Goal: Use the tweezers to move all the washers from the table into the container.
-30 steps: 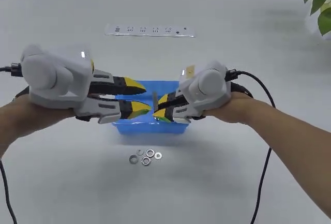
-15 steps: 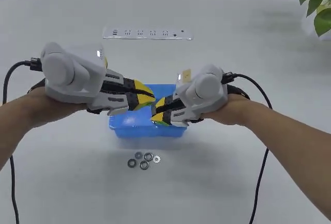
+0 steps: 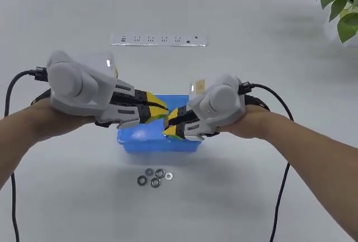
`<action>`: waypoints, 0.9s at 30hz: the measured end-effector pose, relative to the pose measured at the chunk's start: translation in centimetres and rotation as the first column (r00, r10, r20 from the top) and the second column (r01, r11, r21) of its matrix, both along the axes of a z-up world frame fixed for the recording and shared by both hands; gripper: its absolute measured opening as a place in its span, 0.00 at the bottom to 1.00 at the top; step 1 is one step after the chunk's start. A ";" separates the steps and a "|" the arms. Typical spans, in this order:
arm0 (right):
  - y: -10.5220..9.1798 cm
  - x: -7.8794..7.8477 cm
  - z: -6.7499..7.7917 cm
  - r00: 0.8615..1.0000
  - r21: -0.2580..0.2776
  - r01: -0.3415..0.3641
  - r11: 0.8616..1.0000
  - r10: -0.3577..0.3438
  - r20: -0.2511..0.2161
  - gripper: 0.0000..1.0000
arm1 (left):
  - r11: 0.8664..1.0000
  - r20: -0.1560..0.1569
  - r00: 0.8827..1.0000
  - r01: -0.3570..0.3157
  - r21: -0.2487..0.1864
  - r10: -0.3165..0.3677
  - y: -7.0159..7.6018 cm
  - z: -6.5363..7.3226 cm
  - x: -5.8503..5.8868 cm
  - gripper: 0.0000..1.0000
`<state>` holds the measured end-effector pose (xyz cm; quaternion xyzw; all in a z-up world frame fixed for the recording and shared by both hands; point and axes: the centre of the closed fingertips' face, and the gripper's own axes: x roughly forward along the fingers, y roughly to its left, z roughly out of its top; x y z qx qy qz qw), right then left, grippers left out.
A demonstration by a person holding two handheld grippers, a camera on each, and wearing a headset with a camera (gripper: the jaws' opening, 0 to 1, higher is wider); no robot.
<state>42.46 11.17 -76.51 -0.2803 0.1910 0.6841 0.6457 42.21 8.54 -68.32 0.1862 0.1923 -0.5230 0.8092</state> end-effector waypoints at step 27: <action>-1.6 -0.3 2.0 0.997 0.021 0.082 0.996 -0.082 -0.010 0.21 | 1.000 -0.014 1.000 -0.015 -0.003 0.015 -0.1 0.2 0.3 0.04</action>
